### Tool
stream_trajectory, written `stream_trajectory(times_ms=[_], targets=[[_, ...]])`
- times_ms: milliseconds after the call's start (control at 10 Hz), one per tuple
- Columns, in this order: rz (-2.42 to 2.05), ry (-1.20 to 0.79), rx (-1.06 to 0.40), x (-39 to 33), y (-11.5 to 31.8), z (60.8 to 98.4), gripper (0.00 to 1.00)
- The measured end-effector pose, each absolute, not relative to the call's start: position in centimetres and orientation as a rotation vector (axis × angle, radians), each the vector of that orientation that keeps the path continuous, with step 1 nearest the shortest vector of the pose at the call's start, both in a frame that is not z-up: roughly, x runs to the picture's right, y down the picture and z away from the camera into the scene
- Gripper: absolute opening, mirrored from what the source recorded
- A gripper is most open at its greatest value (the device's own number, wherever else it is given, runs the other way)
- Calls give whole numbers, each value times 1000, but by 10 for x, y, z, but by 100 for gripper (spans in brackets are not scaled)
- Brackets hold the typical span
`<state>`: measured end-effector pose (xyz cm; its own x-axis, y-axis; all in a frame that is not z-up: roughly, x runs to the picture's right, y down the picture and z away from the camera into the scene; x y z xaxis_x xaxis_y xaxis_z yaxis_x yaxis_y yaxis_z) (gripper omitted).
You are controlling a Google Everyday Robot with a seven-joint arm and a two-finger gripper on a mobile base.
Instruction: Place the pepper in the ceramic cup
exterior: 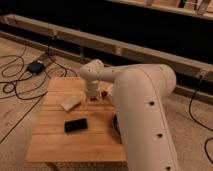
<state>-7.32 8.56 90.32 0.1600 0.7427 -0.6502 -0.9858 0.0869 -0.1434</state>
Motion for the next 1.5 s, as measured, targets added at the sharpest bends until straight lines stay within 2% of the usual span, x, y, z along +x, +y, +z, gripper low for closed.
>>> stream_trajectory(times_ms=[400,800,1500], targets=[[1426,516,-563,-70,68,929,65],[1491,579,-503,-62,63,938,65],[1593,627,-477,-54,66,952,65]])
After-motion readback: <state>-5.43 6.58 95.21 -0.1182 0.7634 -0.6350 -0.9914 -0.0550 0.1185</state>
